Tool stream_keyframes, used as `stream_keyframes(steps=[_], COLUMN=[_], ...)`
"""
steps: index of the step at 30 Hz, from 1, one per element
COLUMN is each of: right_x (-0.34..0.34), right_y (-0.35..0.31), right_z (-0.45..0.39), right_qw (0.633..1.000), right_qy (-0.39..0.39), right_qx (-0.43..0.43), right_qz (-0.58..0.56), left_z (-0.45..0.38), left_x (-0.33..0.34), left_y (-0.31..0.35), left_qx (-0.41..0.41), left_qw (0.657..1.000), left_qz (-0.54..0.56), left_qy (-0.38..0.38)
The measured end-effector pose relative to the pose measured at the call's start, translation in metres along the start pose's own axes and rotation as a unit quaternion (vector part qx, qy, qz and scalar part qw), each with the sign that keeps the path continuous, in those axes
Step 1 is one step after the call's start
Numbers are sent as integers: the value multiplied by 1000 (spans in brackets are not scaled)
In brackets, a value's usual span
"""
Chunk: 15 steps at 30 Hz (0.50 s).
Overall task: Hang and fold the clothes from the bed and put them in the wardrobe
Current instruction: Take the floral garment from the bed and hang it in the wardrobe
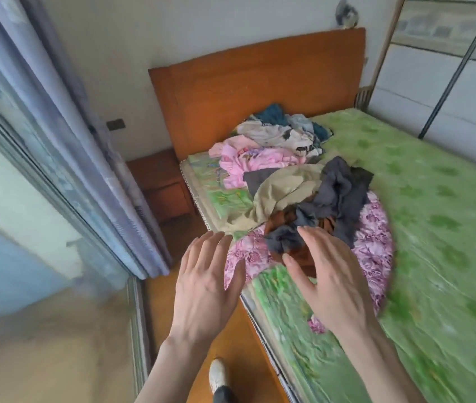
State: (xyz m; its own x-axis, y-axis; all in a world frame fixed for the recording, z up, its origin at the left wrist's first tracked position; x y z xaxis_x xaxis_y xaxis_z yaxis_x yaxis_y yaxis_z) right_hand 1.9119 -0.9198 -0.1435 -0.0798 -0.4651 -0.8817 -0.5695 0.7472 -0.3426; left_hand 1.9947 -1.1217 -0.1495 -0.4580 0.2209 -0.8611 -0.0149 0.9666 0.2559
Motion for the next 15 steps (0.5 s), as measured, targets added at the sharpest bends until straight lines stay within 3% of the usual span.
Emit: stream_keyframes(steps=[15], right_x=[61], right_y=[44], right_z=[-167], right_qw=[984], right_qy=[25], right_qx=[167], right_qz=[57], left_z=[-218], left_x=[107], left_y=[-102], left_qx=[125], left_qw=[986], left_qz=[99], left_qy=[-55])
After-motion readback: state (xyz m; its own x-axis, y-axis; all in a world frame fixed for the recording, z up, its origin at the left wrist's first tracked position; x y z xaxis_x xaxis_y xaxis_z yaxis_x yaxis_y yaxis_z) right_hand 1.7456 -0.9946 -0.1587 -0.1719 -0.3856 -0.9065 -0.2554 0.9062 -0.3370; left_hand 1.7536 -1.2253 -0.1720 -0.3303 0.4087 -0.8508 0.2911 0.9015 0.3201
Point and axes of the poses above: each hand's wrist, its own z-axis away from the middle knuckle, its own x-axis out of the palm, y = z × x, the point moved 6 cm from there along -z, towards the middle knuckle, and after that the axes turned 8 degrees about -y, right-handed, at the moved point
